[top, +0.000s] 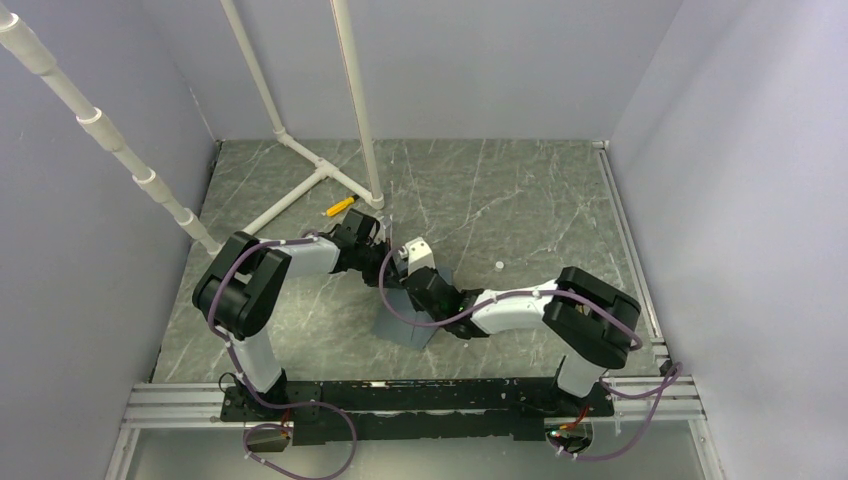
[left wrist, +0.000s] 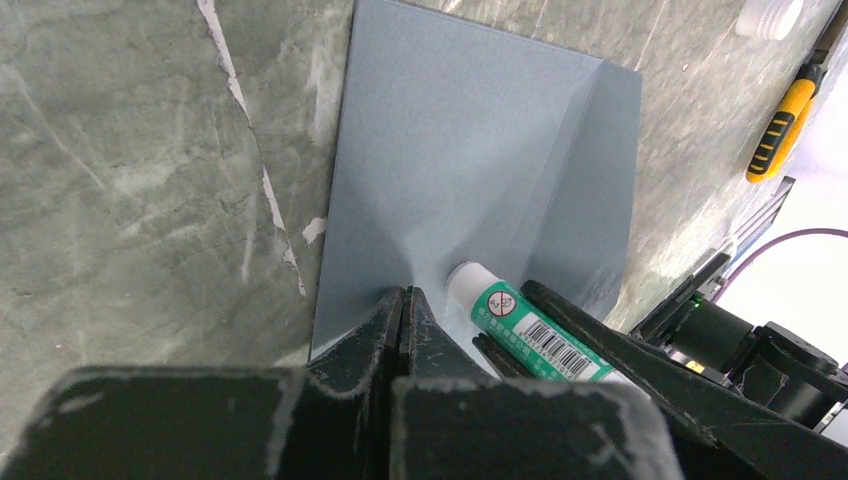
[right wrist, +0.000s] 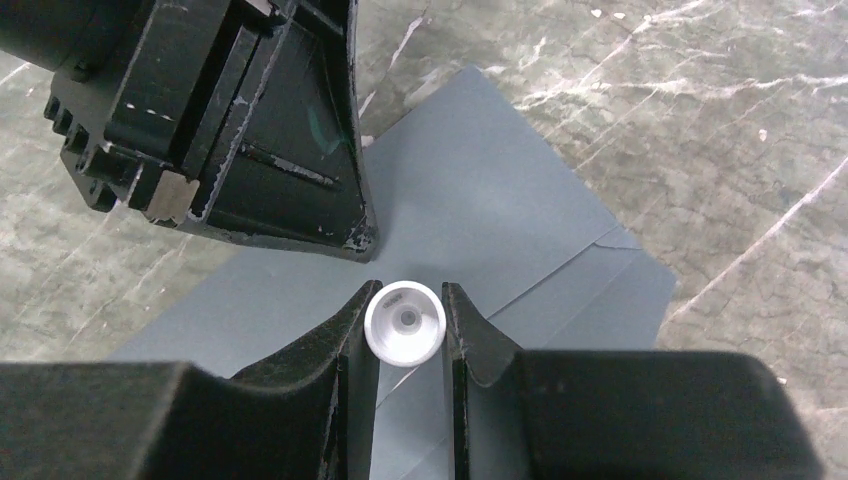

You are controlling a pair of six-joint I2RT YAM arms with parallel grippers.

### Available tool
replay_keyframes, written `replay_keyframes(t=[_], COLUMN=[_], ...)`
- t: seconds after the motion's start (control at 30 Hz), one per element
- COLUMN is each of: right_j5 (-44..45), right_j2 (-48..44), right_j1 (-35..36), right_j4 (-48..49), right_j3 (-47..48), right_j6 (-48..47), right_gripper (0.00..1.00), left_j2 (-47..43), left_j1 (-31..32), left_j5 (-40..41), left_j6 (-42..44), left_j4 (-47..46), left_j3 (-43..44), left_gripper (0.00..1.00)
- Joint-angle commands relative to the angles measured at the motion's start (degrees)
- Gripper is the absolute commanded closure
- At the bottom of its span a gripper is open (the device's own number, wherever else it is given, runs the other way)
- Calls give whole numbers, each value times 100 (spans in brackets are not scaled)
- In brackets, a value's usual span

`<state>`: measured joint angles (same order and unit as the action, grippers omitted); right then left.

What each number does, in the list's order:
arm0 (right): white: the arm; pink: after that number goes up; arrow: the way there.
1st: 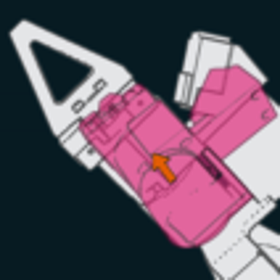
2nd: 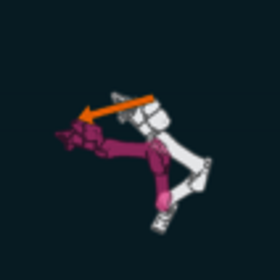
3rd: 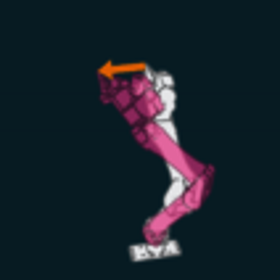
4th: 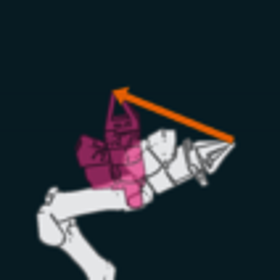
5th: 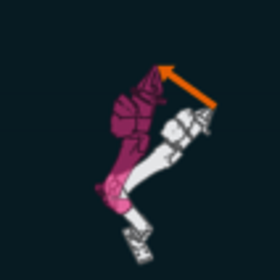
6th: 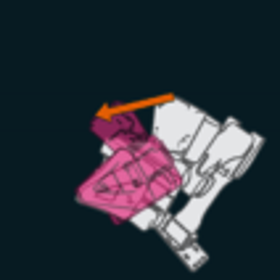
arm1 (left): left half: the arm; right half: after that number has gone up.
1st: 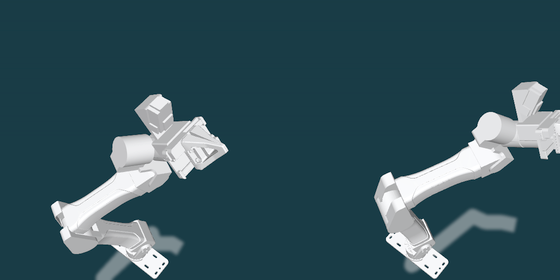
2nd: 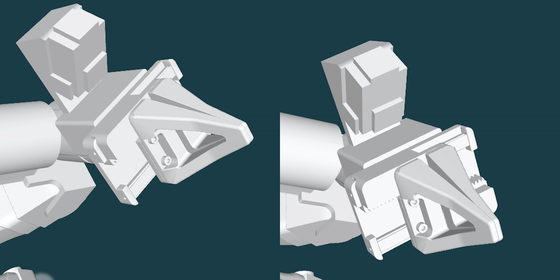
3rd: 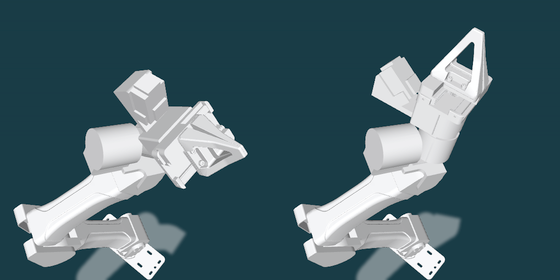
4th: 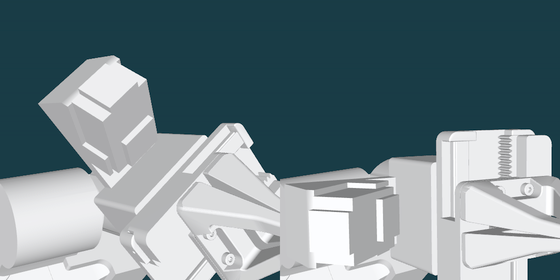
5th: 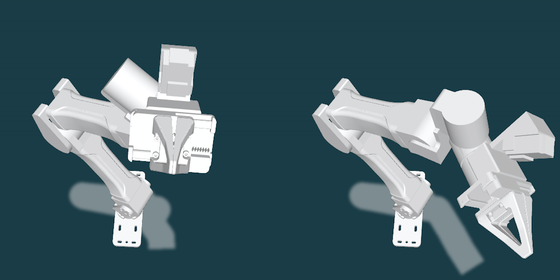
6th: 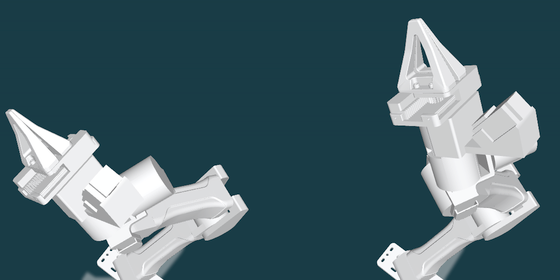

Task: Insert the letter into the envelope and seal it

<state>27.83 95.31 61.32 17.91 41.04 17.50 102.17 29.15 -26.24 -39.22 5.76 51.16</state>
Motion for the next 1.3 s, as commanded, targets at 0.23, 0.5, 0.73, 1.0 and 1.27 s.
replay_keyframes(t=[0.23,0.5,0.73,1.0,1.27], right_j5=[-171,-460,-331,-318,-590], right_j2=[-605,-851,-792,-1536,-1178], right_j1=[585,667,285,292,305], right_j4=[-1124,-861,-569,-601,-489], right_j3=[-246,-443,-256,-130,-91], right_j6=[202,183,-176,-358,-407], right_gripper=[100,100,100,100,100], left_j2=[411,495,421,426,422], left_j1=[74,74,73,74,74], left_j5=[836,811,848,827,822], left_j6=[374,363,405,407,415], left_j4=[538,503,607,587,588], left_j3=[-144,-106,-93,-93,-88], left_gripper=[97,97,97,98,98])
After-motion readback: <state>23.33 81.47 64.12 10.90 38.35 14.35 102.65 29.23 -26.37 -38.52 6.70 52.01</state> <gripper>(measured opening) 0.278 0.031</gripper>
